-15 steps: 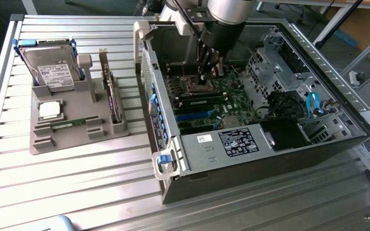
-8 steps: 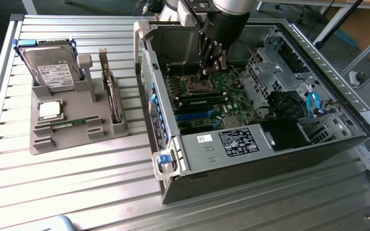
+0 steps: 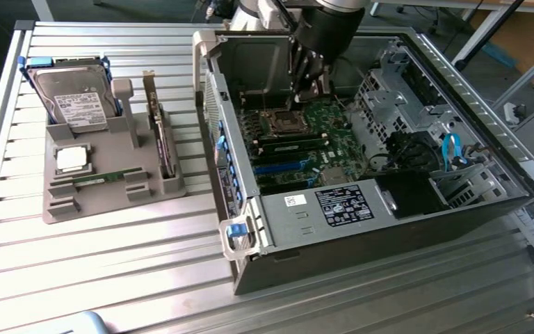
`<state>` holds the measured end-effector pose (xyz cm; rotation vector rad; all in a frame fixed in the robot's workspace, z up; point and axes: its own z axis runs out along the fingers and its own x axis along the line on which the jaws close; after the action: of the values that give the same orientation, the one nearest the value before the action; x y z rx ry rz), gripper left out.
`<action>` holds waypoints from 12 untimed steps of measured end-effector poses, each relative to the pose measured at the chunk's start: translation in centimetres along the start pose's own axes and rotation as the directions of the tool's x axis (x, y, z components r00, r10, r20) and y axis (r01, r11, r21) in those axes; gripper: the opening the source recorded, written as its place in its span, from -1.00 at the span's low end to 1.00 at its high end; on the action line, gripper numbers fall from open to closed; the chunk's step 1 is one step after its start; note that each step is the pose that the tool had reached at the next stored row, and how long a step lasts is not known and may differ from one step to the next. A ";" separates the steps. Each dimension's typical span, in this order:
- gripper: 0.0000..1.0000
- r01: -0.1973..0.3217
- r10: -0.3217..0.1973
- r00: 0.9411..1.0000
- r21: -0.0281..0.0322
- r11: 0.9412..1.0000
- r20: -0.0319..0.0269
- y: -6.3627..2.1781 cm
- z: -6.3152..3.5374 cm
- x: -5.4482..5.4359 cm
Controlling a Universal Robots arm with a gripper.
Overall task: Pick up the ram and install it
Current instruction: 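Press down the ram until it locks into place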
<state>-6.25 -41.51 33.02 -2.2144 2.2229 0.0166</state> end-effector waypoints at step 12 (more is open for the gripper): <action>-0.80 0.000 0.000 1.000 0.000 1.000 0.000 -0.12 -0.84 0.0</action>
<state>-6.13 -41.52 33.86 -2.2148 2.2230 0.0166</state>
